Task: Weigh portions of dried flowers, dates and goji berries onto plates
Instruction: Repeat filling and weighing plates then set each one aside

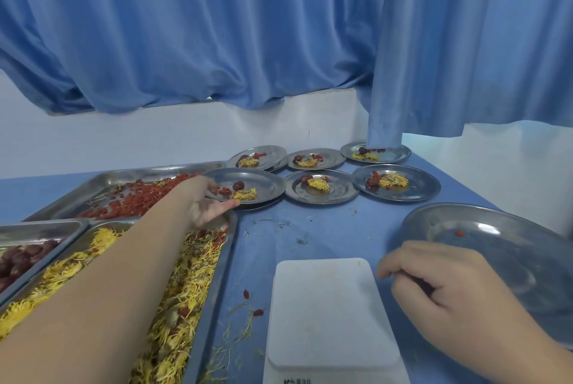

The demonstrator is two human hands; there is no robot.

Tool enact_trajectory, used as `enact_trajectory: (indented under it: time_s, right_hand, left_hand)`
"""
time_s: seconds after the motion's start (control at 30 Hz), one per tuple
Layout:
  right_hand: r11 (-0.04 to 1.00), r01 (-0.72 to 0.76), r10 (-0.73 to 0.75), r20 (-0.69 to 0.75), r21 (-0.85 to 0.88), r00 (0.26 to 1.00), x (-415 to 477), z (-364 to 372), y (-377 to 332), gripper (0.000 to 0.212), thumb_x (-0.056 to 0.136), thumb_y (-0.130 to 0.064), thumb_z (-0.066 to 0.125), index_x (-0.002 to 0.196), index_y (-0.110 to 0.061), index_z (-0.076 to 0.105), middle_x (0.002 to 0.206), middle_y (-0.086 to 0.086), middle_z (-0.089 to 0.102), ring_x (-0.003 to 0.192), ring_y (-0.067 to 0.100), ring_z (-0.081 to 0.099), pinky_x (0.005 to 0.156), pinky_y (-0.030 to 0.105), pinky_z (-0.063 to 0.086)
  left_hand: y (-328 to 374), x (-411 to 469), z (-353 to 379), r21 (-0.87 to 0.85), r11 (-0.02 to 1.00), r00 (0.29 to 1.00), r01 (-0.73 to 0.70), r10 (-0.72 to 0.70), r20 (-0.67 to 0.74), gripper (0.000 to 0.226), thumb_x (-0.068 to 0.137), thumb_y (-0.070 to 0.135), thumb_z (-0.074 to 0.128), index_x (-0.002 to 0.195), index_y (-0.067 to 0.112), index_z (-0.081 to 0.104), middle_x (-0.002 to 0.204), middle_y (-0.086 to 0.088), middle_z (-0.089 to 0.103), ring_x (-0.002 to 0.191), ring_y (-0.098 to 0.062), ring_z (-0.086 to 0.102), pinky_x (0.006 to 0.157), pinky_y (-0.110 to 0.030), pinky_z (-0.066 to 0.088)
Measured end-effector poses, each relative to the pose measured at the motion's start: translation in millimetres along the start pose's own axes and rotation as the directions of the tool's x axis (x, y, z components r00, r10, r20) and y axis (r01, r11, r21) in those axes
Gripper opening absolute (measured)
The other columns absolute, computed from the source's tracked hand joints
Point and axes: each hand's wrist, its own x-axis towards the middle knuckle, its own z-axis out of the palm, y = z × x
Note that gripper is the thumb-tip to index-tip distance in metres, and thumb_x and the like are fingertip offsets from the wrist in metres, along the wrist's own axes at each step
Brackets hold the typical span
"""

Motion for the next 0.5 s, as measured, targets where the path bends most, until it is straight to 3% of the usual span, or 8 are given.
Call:
enact_trajectory:
  time_s: [0.13, 0.23, 0.37, 0.5]
  right_hand:
    - [0.999, -0.018, 0.018, -0.005, 0.026, 1.0, -2, -1, 0, 0.021, 0.07, -0.008, 0.054, 0.069, -0.024, 0.069, 0.058, -0.022, 0.05, 0.053, -0.001, 0.048, 0.051, 0.018, 0.04]
    - [0.999, -0.028, 0.028, -0.017, 0.037, 0.999, -4, -2, -1, 0.022, 0.071, -0.008, 0.052, 0.069, -0.024, 0.069, 0.059, -0.021, 0.055, 0.056, 0.001, 0.052, 0.053, 0.02, 0.042]
    - [0.997, -0.06, 0.06, -0.001, 0.047, 0.998, -6, -5, -4, 0.023, 0.071, -0.01, 0.051, 0.069, -0.025, 0.068, 0.063, -0.027, 0.056, 0.063, -0.004, 0.055, 0.058, 0.015, 0.042]
    - [0.995, -0.096, 0.093, 0.075, 0.039, 0.993, -8, -12, -6, 0.025, 0.077, -0.011, 0.052, 0.072, -0.027, 0.07, 0.069, -0.023, 0.063, 0.073, 0.001, 0.059, 0.064, 0.019, 0.044]
  left_hand:
    - [5, -12, -7, -0.012, 1.0, 0.997, -0.012, 0.013, 0.07, 0.047, 0.098, 0.004, 0.043, 0.144, 0.006, 0.032, 0.137, -0.036, 0.042, 0.077, -0.043, 0.071, 0.049, -0.032, 0.058]
    - [7, -24, -11, 0.004, 1.0, 0.996, 0.0, 0.0, 0.092, 0.05, 0.098, 0.008, 0.045, 0.146, 0.004, 0.031, 0.141, -0.038, 0.037, 0.08, -0.044, 0.072, 0.052, -0.033, 0.059]
    - [0, -55, -10, -0.026, 1.0, 0.99, -0.005, 0.008, 0.144, 0.034, 0.096, 0.005, 0.047, 0.13, 0.001, 0.044, 0.123, -0.03, 0.055, 0.091, -0.043, 0.07, 0.054, -0.037, 0.06]
    - [-21, -96, 2, -0.007, 0.999, 0.982, -0.038, 0.038, 0.186, 0.015, 0.094, 0.006, 0.05, 0.107, 0.001, 0.056, 0.103, -0.018, 0.063, 0.074, -0.027, 0.069, 0.054, -0.031, 0.059]
